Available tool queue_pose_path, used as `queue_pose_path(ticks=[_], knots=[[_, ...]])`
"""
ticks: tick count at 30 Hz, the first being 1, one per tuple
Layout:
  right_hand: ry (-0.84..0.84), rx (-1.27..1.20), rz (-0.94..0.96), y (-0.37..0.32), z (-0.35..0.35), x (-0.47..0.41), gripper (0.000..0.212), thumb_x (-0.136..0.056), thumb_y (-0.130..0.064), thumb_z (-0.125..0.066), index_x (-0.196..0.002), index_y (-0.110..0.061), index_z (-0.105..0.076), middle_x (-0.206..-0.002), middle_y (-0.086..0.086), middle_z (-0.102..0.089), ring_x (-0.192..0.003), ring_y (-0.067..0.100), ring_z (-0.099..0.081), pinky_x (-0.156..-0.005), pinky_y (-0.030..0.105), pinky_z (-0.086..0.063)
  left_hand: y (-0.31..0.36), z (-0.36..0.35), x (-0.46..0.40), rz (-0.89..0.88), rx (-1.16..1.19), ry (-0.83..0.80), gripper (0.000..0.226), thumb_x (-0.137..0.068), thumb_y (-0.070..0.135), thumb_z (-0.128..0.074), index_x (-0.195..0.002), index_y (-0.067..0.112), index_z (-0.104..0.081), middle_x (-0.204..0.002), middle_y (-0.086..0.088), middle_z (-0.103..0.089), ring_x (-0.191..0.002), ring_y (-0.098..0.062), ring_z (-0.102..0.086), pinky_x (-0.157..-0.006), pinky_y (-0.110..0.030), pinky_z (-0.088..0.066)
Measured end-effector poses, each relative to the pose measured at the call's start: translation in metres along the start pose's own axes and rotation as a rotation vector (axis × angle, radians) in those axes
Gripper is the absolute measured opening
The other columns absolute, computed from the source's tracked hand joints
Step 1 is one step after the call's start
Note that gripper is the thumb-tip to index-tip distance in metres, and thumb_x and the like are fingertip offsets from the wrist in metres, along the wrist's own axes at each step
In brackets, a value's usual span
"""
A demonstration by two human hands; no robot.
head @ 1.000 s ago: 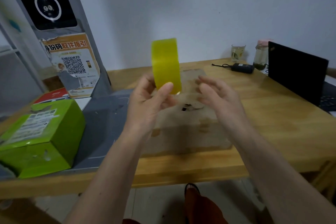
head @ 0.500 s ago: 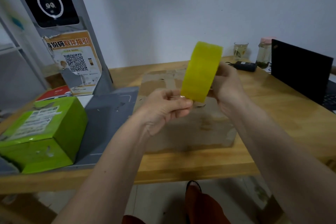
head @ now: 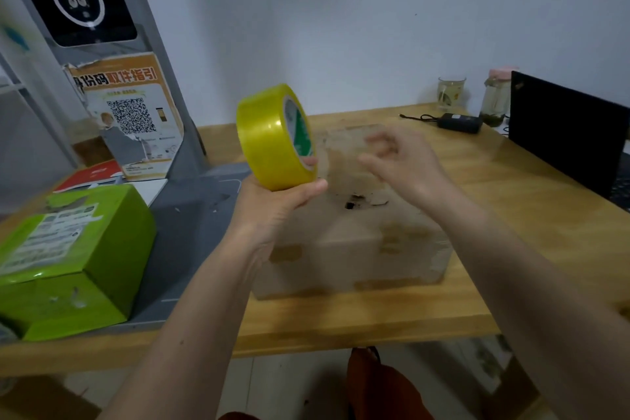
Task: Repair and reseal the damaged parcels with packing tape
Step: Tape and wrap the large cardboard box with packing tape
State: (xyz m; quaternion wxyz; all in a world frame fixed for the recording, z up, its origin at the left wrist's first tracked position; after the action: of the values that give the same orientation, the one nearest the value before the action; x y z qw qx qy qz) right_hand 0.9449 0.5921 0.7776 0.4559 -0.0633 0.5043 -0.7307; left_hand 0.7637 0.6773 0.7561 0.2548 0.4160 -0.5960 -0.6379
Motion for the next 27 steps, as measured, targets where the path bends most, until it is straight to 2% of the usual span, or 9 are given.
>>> queue_pose_path(ticks=[2,4,8,12,16,19,21,24,27], knots=[[-0.099,0.221,-0.065,0.025,-0.012,0.007,0.018,-0.086,-0.025,-0.068,-0.103,-0.022,-0.067,-0.099,-0.002,-0.066,-0.09,0.012,-0.059,-0.086,0.034,-0.051,-0.008,0.003,-0.002,-0.011,-0.036,0.074,0.027,-0.071,0.007,-0.083,-0.085,0.029,-0.075,-0.084,0.018,-0.075,-0.083,0.001,-0.069,-0.072,-0.02,-0.055],[-0.13,0.356,-0.056,0.038,-0.019,0.01,0.013,-0.089,-0.022,-0.064,-0.101,-0.023,-0.07,-0.097,-0.006,-0.067,-0.1,0.015,-0.058,-0.089,0.037,-0.051,-0.015,0.002,-0.002,-0.02,-0.059,0.099,0.029,-0.072,0.007,-0.082,-0.095,0.022,-0.074,-0.083,0.023,-0.073,-0.084,0.006,-0.068,-0.077,-0.019,-0.055],[-0.179,0.583,0.055,0.037,-0.023,0.018,0.029,-0.098,-0.016,-0.046,-0.114,-0.024,-0.069,-0.111,0.002,-0.056,-0.114,0.024,-0.047,-0.092,0.035,-0.042,-0.023,0.005,-0.006,-0.021,-0.034,0.129,0.028,-0.072,0.009,-0.082,-0.095,0.024,-0.074,-0.086,0.022,-0.074,-0.086,0.005,-0.068,-0.083,-0.026,-0.054],[-0.272,0.606,0.089,0.037,-0.022,0.032,0.05,-0.097,-0.003,-0.035,-0.127,-0.034,-0.059,-0.127,-0.006,-0.046,-0.124,0.016,-0.033,-0.093,0.026,-0.027,-0.033,0.014,-0.012,0.016,0.033,0.152,0.026,-0.073,0.012,-0.081,-0.093,0.026,-0.074,-0.092,0.016,-0.074,-0.092,0.0,-0.068,-0.086,-0.028,-0.052],[-0.374,0.586,0.072,0.038,-0.024,0.034,0.066,-0.092,0.005,-0.031,-0.127,-0.045,-0.055,-0.131,-0.013,-0.042,-0.123,0.009,-0.026,-0.096,0.025,-0.023,-0.034,0.012,-0.011,-0.006,0.005,0.128,0.027,-0.073,0.01,-0.081,-0.094,0.026,-0.073,-0.087,0.019,-0.074,-0.088,0.003,-0.068,-0.084,-0.023,-0.052],[-0.332,0.488,0.028,0.038,-0.02,0.033,0.06,-0.097,-0.001,-0.034,-0.139,-0.043,-0.041,-0.14,-0.007,-0.037,-0.131,0.012,-0.025,-0.104,0.031,-0.024,-0.033,0.008,-0.008,-0.045,-0.032,0.104,0.033,-0.072,0.008,-0.081,-0.101,0.022,-0.072,-0.085,0.024,-0.073,-0.086,0.006,-0.068,-0.075,-0.014,-0.053],[-0.325,0.591,0.039,0.038,-0.024,0.033,0.054,-0.099,-0.011,-0.034,-0.145,-0.038,-0.031,-0.148,-0.005,-0.031,-0.137,0.017,-0.021,-0.11,0.036,-0.022,-0.033,0.007,-0.007,-0.066,-0.044,0.099,0.038,-0.072,0.007,-0.081,-0.107,0.016,-0.071,-0.083,0.026,-0.072,-0.085,0.008,-0.067,-0.069,-0.009,-0.051],[-0.39,0.702,0.081,0.036,-0.033,0.036,0.048,-0.1,-0.021,-0.032,-0.144,-0.04,-0.035,-0.154,-0.01,-0.027,-0.141,0.015,-0.018,-0.113,0.037,-0.016,-0.032,0.005,-0.006,-0.081,-0.045,0.087,0.043,-0.072,0.006,-0.081,-0.113,0.011,-0.069,-0.081,0.028,-0.071,-0.084,0.01,-0.066,-0.067,-0.008,-0.049],[-0.436,0.687,0.076,0.033,-0.034,0.039,0.049,-0.101,-0.019,-0.03,-0.142,-0.045,-0.036,-0.157,-0.013,-0.021,-0.145,0.014,-0.016,-0.116,0.035,-0.012,-0.032,0.004,-0.005,-0.083,-0.043,0.086,0.044,-0.072,0.007,-0.081,-0.114,0.011,-0.069,-0.082,0.027,-0.072,-0.084,0.01,-0.066,-0.067,-0.007,-0.049]])
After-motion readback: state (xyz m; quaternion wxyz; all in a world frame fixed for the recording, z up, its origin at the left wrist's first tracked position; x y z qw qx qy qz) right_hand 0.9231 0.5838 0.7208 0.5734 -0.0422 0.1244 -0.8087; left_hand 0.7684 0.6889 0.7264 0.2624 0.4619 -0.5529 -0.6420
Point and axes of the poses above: each hand's wrist, its own x-axis away from the middle knuckle, its own z-axis out of the back of the hand, y = z × x, the point moved 6 cm from there along -x, towards the middle knuckle
